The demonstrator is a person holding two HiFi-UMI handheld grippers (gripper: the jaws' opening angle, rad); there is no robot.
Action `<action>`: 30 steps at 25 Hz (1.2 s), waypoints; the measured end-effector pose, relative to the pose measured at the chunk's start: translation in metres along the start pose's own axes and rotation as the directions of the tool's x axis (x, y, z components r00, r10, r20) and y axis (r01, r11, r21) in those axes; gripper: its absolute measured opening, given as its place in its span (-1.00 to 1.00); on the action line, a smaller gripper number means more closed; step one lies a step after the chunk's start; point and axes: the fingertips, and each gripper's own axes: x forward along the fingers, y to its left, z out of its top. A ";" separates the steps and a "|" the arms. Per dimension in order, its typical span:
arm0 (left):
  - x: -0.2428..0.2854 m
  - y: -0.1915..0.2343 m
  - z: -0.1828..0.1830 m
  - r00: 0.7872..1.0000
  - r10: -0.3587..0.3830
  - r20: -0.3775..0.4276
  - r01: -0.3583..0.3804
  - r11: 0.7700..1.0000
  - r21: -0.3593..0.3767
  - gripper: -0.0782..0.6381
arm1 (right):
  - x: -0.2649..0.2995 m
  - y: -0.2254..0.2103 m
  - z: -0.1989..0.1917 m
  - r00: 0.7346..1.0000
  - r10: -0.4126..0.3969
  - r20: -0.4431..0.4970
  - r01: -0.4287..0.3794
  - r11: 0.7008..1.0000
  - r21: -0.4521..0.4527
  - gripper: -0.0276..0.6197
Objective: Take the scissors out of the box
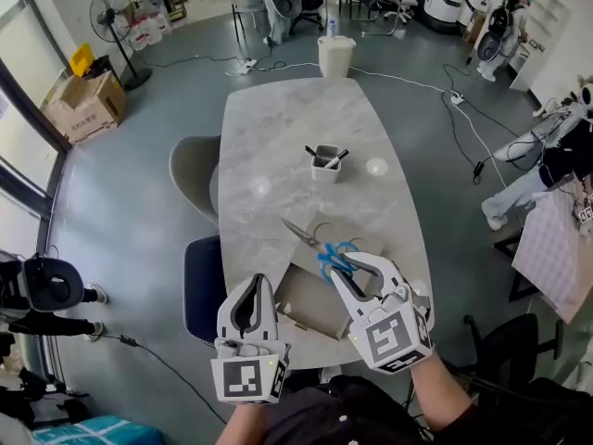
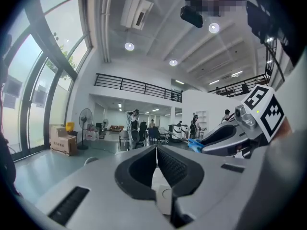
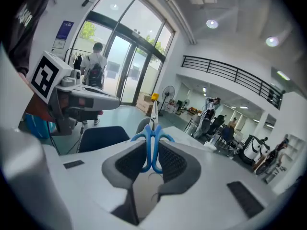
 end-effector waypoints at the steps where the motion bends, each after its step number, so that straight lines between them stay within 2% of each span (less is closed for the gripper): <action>1: -0.001 -0.002 0.008 1.000 -0.002 0.017 0.002 1.000 0.006 -0.73 | -0.007 -0.004 0.007 1.000 -0.017 0.021 0.016 1.000 0.014 -0.67; 5: -0.004 -0.011 0.034 0.996 -0.017 0.083 0.015 1.000 0.023 -0.73 | -0.029 -0.019 0.031 0.991 -0.083 0.109 0.076 0.995 0.067 -0.67; 8: -0.006 -0.018 0.048 0.993 -0.036 0.113 0.033 0.999 0.028 -0.73 | -0.045 -0.028 0.045 0.973 -0.138 0.183 0.121 0.988 0.101 -0.67; 14: -0.016 -0.027 0.069 0.986 -0.061 0.157 0.056 0.998 0.035 -0.73 | -0.077 -0.038 0.068 0.922 -0.242 0.304 0.178 0.959 0.222 -0.67; 20: -0.022 -0.035 0.092 0.976 -0.079 0.202 0.071 0.996 0.049 -0.73 | -0.101 -0.052 0.072 0.842 -0.375 0.387 0.255 0.910 0.327 -0.67; 24: -0.022 -0.031 0.100 0.972 -0.075 0.223 0.066 0.997 0.048 -0.73 | -0.104 -0.053 0.074 0.816 -0.401 0.415 0.252 0.895 0.369 -0.67; 30: -0.027 -0.029 0.103 0.970 -0.072 0.232 0.060 0.997 0.056 -0.73 | -0.106 -0.052 0.077 0.804 -0.412 0.429 0.253 0.890 0.380 -0.67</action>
